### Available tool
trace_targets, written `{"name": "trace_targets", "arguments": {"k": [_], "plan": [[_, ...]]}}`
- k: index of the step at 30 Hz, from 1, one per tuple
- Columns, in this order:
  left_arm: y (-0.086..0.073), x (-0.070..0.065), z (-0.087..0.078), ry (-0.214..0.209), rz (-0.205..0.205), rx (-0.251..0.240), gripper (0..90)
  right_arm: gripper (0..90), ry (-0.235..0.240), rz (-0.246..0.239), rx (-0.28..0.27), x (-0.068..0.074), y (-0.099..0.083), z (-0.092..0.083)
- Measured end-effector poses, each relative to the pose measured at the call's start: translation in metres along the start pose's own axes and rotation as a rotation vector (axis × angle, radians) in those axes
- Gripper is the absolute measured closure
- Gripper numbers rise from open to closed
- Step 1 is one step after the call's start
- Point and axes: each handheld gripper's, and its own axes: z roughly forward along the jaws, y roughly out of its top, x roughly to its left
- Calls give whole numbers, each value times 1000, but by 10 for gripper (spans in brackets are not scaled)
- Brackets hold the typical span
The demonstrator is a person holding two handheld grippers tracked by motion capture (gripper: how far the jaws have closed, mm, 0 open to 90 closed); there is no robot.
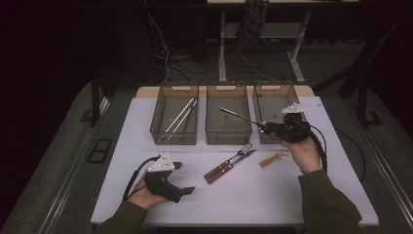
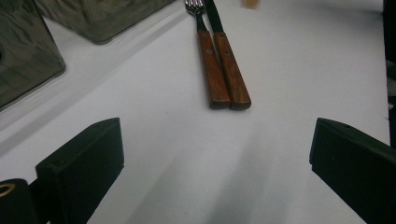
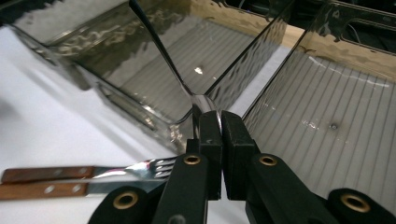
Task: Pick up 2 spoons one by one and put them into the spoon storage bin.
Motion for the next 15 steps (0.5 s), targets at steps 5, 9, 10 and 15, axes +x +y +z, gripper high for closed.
{"name": "trace_targets", "arguments": {"k": [5, 9, 10, 15], "plan": [[0, 0, 0, -3, 2, 2, 16, 873, -39, 26, 15, -2, 14, 16], [0, -1, 1, -5, 1, -1, 16, 873, -58, 31, 27, -1, 29, 27], [1, -1, 1, -5, 2, 1, 16, 872, -60, 29, 32, -1, 32, 30], [1, -1, 1, -8, 3, -3, 16, 872, -90, 26, 60, 4, 46, 44]]}}
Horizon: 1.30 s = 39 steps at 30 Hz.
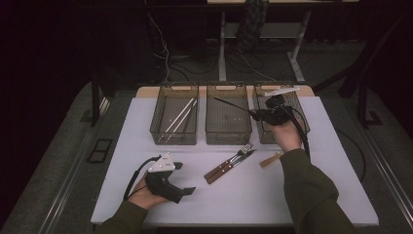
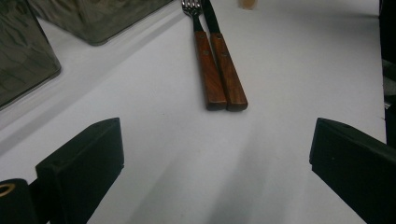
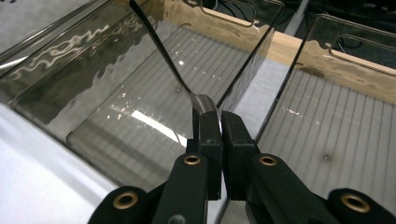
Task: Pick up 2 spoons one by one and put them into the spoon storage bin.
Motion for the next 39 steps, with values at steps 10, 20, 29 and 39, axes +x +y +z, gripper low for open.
{"name": "trace_targets", "arguments": {"k": [10, 20, 29, 39], "plan": [[0, 0, 0, -6, 2, -1, 16, 872, -44, -11, 39, 15, 16, 22], [0, -1, 0, -10, 6, 3, 16, 863, -78, -22, 74, 23, 18, 35], [0, -1, 0, -12, 4, 2, 17, 665, -5, -20, 40, 24, 18, 33], [0, -1, 1, -10, 4, 6, 17, 567, 135, -8, -7, 14, 3, 11]]}}
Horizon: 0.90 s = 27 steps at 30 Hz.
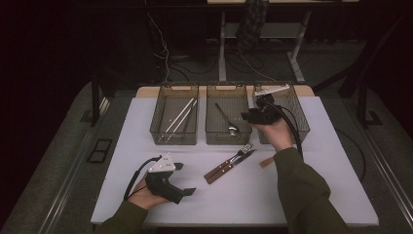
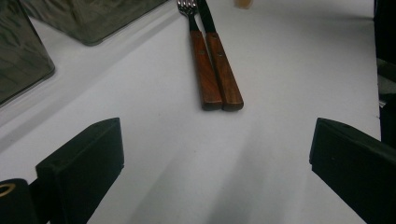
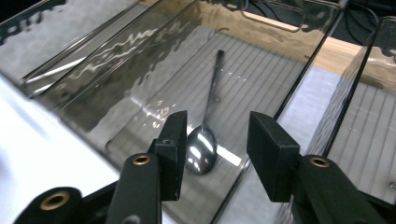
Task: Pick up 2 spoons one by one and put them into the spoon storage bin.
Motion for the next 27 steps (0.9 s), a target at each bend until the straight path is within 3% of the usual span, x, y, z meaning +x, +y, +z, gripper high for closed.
{"name": "trace_targets", "arguments": {"k": [5, 10, 16, 22, 27], "plan": [[0, 0, 0, 3, -5, 1, 17, 630, 33, -47, -1, 1, -12, -14], [0, 0, 0, 6, -6, 2, 17, 756, 57, -85, 21, 0, -30, -27], [0, 1, 1, 6, -7, 5, 17, 885, 55, -93, 46, -13, -53, -38], [0, 1, 1, 9, -8, 6, 17, 892, 48, -76, 70, -25, -73, -41], [0, 0, 1, 9, -7, 6, 17, 891, 1, -85, 114, -36, -86, -40]]}}
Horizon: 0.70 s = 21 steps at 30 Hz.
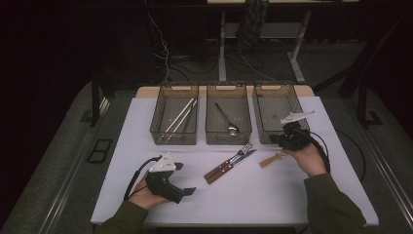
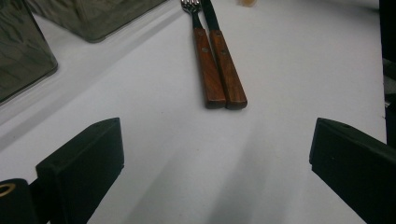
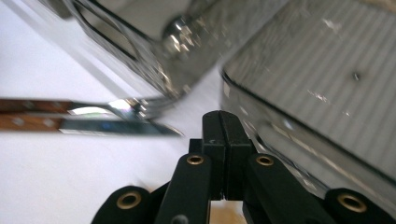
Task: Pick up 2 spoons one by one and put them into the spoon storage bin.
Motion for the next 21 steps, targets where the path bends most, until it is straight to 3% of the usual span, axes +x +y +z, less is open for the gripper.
{"name": "trace_targets", "arguments": {"k": [5, 8, 21], "plan": [[0, 0, 1, -2, 3, 5, 18, 892, -44, -6, 73, -12, -13, 11], [0, 0, 1, -3, 2, 4, 18, 891, -47, 8, 102, -18, -18, 18], [0, 0, 1, -7, 3, 8, 18, 892, -58, -13, 184, -18, -25, 31]]}}
